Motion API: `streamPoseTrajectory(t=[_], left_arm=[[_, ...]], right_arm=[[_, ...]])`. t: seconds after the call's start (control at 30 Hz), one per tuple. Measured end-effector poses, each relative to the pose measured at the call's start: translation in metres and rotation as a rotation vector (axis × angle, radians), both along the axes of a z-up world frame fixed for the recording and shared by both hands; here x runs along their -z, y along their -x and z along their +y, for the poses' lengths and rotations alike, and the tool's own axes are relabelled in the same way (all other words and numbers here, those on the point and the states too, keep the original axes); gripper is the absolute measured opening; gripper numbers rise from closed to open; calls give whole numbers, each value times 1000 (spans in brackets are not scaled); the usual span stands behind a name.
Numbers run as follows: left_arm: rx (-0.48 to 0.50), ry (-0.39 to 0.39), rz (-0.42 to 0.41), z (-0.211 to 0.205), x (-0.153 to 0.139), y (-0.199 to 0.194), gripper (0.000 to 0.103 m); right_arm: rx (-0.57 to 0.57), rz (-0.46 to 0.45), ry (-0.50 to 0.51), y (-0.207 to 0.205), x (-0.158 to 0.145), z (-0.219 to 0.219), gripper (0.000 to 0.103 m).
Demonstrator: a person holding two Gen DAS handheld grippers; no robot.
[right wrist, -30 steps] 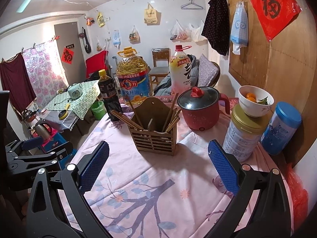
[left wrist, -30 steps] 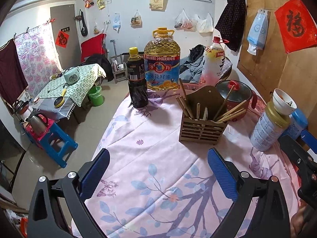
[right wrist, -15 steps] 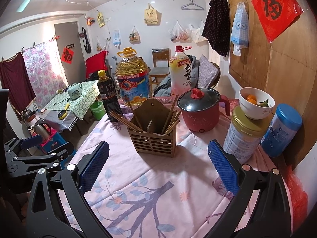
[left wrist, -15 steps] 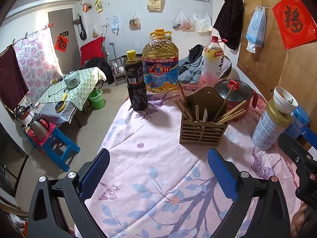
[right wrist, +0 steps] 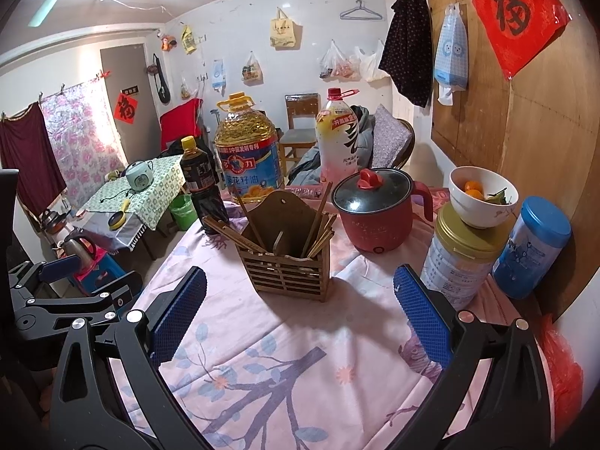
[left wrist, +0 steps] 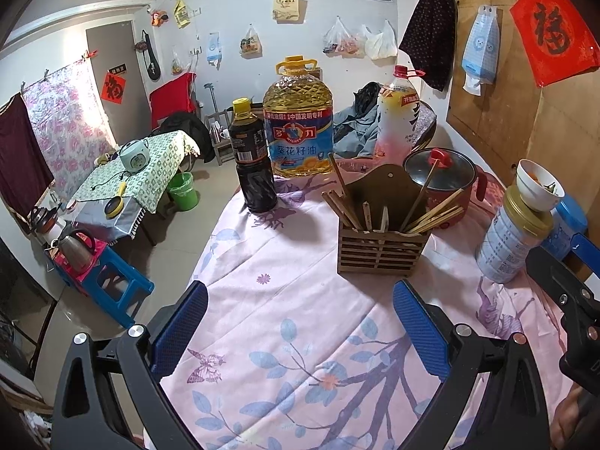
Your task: Organize utensils
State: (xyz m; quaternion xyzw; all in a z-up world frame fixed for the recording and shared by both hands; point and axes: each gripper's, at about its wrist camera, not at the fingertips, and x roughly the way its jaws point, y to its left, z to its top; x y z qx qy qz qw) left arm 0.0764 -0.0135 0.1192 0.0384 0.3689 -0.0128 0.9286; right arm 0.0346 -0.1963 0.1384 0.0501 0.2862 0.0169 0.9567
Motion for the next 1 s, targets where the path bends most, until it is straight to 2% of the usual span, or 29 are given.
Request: streamPoseTrajectory(t=[1.0], left_arm=[[13,-20,-8,-4,-4,-4,97]], right_arm=[[11,-7,0,-2,1,-6,97]])
